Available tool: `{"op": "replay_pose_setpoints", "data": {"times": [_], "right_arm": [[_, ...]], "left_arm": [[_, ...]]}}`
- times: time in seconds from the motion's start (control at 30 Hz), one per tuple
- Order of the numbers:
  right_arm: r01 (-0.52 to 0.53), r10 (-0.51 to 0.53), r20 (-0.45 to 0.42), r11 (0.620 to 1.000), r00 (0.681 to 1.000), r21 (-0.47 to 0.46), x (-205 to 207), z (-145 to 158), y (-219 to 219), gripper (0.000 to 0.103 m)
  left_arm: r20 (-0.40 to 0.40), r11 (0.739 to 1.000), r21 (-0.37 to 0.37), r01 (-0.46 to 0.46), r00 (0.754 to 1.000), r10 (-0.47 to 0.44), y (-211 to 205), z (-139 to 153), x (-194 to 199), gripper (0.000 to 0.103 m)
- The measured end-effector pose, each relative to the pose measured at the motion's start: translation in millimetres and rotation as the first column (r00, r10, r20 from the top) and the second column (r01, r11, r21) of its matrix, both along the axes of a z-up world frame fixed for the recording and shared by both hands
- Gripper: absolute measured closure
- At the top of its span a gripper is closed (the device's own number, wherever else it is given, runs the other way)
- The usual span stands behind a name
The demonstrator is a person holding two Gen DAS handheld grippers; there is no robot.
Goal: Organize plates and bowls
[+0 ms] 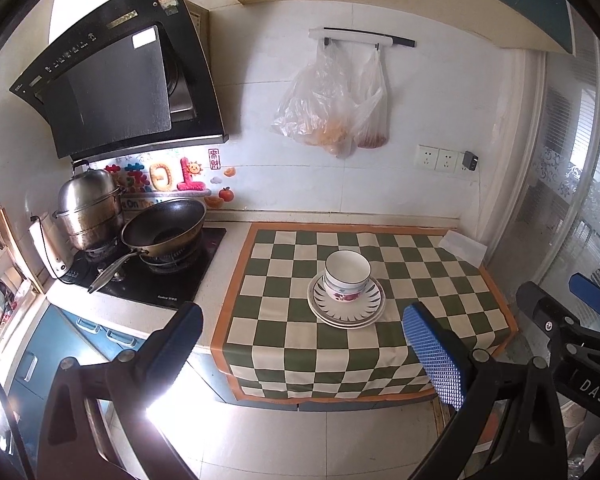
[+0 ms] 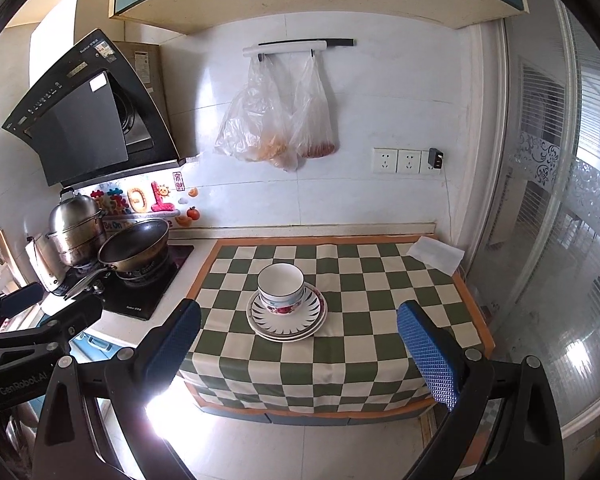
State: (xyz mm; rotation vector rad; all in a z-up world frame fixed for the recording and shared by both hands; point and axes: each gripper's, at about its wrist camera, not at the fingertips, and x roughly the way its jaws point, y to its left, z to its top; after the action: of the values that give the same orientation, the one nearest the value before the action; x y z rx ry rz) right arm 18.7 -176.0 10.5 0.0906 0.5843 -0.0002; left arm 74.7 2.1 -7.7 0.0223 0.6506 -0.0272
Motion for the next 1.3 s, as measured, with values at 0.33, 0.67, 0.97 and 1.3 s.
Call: {"op": "replay_pose_setpoints", "data": {"times": [0.33,0.67,0.97,1.3], "right_arm": [[0.013,-0.013,-0.004,1.000,1.000,0.006,-3.8,-3.2,-4.4,0.003],[0.019,-0.019,-0.009,1.000,1.000,0.010,-6.5,-7.2,-7.7,0.003],[0.020,-0.020,-0.009,1.000,1.000,0.012,-8.1,-9.3,-8.0,0.003],[0.019,-0.019,-0.008,1.000,1.000,0.012,-10.2,-10.7,-6.4,0.003]], "left_arm": [[-0.012,1.000,-0.004,0.009,1.000,-0.009,-6.3,-2.8,-2.5,0.000],[-0.013,1.000,-0.005,0.012,1.000,-0.012,-4.6,-2.7,-2.0,0.000],[-0.020,1.000,-0.015,0.012,1.000,-0.013,-3.3,-3.2,-5.9,0.000],[-0.021,1.000,-0.022,0.007,1.000,-0.008,-2.4,-2.8,-11.5,0.000]]}}
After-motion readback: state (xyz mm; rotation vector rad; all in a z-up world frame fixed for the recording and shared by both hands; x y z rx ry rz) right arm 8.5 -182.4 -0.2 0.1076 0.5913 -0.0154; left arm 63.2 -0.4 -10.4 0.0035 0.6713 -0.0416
